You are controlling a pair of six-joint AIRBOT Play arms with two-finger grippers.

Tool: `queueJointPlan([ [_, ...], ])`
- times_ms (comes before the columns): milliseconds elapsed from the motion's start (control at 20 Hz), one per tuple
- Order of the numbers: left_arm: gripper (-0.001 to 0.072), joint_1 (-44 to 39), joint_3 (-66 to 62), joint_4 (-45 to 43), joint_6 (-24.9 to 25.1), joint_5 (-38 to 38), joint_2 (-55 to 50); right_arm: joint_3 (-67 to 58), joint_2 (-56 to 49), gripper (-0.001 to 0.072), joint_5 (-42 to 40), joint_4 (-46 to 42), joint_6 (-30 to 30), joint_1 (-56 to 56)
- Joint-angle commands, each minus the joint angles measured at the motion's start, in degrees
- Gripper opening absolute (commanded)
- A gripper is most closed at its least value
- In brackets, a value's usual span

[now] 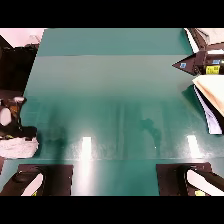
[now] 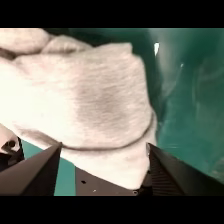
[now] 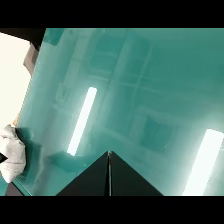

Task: Fold the shirts.

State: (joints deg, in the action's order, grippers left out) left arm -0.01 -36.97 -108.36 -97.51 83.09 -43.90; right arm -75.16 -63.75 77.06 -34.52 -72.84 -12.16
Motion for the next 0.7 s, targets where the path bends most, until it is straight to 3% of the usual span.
queueJointPlan([
  [0,0.0626,0.0,7.89,-3.93,-5.31,-5.44,0.39,0.02,0.04,0.0015,0.72,0.0,0.04,0.04],
  [100,0.0624,0.0,8.79,-4.0,-6.19,-7.21,0.39,0.02,0.02,0.0015,0.74,0.0,0.04,0.04],
  [150,0.0487,0.0,8.74,-4.0,-6.19,-7.41,0.39,0.02,0.04,0.0015,0.74,0.0,0.04,0.04],
  [200,0.0215,0.0,8.76,-4.0,-6.14,-7.45,0.39,0.02,0.04,0.0015,0.76,0.0,0.04,0.04],
  [250,0.0032,0.0,8.74,-3.98,-6.19,-7.54,0.39,0.02,0.02,0.0015,0.72,0.0,0.04,0.04],
  [400,0.0022,0.0,4.9,-3.58,-6.58,-6.78,0.68,0.02,0.04,0.0015,0.68,0.04,0.04,0.04],
  [500,0.0022,0.0,-4.46,-1.07,-5.16,-4.81,0.87,0.02,0.04,0.0015,0.7,0.09,0.02,0.04],
  [650,0.0022,0.0,-24.48,14.86,4.52,-1.99,0.87,0.02,0.04,0.0015,0.68,0.59,-0.02,0.04],
])
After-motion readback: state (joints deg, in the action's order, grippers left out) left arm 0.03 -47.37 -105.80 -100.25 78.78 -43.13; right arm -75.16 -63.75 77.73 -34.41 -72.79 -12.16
